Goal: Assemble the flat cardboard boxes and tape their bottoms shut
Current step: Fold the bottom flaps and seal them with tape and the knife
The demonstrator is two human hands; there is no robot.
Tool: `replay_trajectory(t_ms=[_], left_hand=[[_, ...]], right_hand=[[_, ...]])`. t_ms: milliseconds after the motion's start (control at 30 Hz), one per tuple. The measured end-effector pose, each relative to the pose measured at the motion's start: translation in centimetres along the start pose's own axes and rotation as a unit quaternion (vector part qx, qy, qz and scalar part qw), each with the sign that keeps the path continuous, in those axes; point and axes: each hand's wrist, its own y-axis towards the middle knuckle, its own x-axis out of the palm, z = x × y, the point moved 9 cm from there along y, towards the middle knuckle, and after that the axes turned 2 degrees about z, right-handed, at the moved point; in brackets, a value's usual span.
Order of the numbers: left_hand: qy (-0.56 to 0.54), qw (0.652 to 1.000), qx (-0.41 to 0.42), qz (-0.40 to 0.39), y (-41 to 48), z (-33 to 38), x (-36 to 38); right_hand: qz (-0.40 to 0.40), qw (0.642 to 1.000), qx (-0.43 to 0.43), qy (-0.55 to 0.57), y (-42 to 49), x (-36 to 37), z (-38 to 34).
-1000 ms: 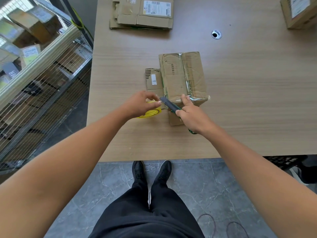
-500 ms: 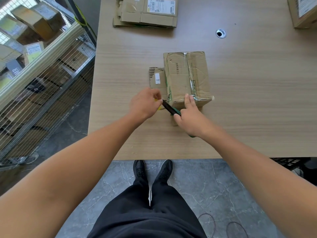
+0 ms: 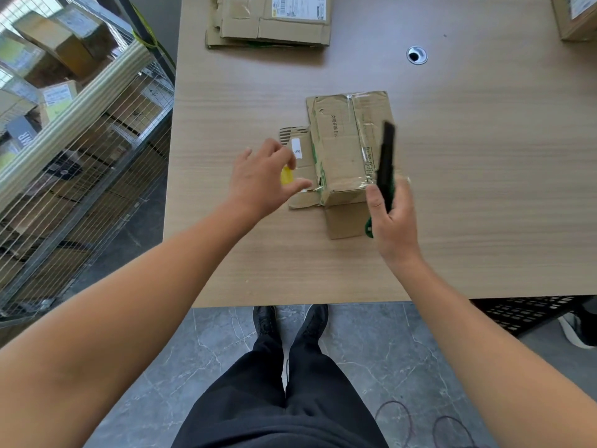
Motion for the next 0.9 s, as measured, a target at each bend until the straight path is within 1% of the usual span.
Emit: replay_trajectory(t_ms=[67, 133, 200, 267, 400, 500, 567, 633, 800, 900], left_hand=[[0.014, 0.999, 0.033, 0.005, 0.2, 1.6, 0.9], [0.026, 0.997, 0.065, 0.007, 0.6, 2.6, 1.5], [0.043, 0.994, 0.105, 0.000, 1.2, 3.4, 2.1], [0.060, 0.986, 0.158, -0.007, 1.7, 4.4, 2.6], [0.076, 0.960, 0.268, 0.006, 2.1, 5.7, 3.3], [0.066, 0.947, 0.314, 0.021, 2.1, 5.6, 3.6], [0.061, 0.944, 0.325, 0.023, 1.8, 5.4, 3.8], [0.055, 0.945, 0.321, 0.039, 1.3, 5.3, 4.1], [0.048, 0.963, 0.239, 0.117, 0.7, 5.4, 4.6], [0.059, 0.967, 0.206, 0.141, 0.3, 5.4, 4.9]], right_hand=[[0.083, 0.996, -0.002, -0.031, 0.8, -2.0, 0.5], [0.117, 0.992, 0.021, -0.052, 1.9, -3.4, 1.9], [0.106, 0.991, 0.062, -0.050, 2.7, -3.5, 3.9], [0.093, 0.991, 0.083, -0.039, 3.0, -3.0, 5.6], [0.111, 0.990, 0.086, -0.004, 2.7, -2.0, 7.5], [0.137, 0.987, 0.083, 0.026, 2.6, -1.6, 8.9], [0.129, 0.990, 0.056, 0.026, 2.6, -1.2, 9.5], [0.117, 0.993, 0.008, 0.014, 3.0, -1.0, 9.6], [0.096, 0.990, -0.107, -0.006, 4.6, -1.5, 9.1], [0.095, 0.989, -0.117, -0.009, 5.3, -2.4, 9.0]])
